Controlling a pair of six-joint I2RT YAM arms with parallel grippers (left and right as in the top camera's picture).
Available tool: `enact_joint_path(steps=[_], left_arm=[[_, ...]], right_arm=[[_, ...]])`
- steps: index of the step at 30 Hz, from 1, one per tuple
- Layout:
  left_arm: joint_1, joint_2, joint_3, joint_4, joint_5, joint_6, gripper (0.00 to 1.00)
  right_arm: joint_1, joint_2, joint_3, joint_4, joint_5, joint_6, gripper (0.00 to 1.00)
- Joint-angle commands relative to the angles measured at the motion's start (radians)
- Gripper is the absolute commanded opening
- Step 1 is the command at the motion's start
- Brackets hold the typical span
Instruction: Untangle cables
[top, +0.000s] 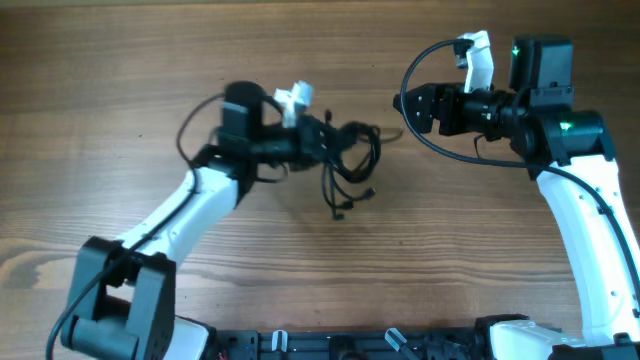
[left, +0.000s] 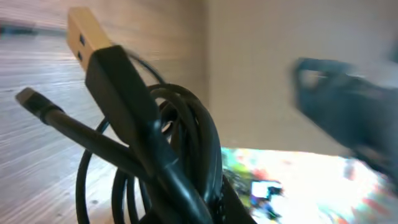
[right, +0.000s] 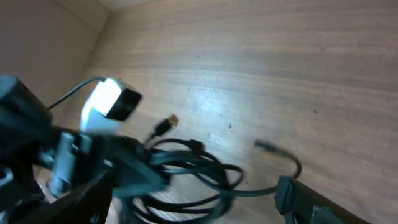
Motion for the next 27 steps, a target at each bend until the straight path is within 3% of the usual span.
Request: enact_joint_path(steps=[1,4,5,7,8,9,13,18,27], left_arm=[[-0.091,0.029,0.007,0.013,-0.267,0.086,0.04],[-0.102,0.078,0.007,0.013,-0.315,0.086,0.06],[-0.101,0.098,0.007,0.012,-0.333,0.086,0.15],[-0.1,0.136,0.007,0.012,-0.375,0.086,0.5],[-0.097,0.159,0.007,0.011,-0.4,0.086,0.88],[-0.09,0.162,0.007,0.008,-0.4,0.087,0.99],[-0.01,0.157,0.007,-0.002,-0.375,0.087,1.0],[0.075,0.13,0.007,-0.173,-0.402,0.136,1.0],[0.018,-0.119,0.066,-0.276,-0.615,0.165,0.99]], right_arm=[[0.002,-0.004,0.008,-0.01,0.026,-0.018,0.86],[0.002,-0.004,0.008,-0.01,0.027,-0.018,0.86],[0.002,-0.004,0.008,-0.013,0.037,-0.016,0.86],[0.002,-0.004,0.008,-0.02,0.045,-0.018,0.86],[0.002,-0.003,0.008,-0.025,0.045,-0.018,0.86],[0.002,-0.004,0.008,-0.028,0.045,-0.018,0.86],[0.002,-0.003,0.008,-0.031,0.045,-0.018,0.86],[0.002,-0.003,0.008,-0.036,0.049,-0.021,0.86],[0.002,-0.001,0.008,-0.047,0.075,-0.021,0.86]])
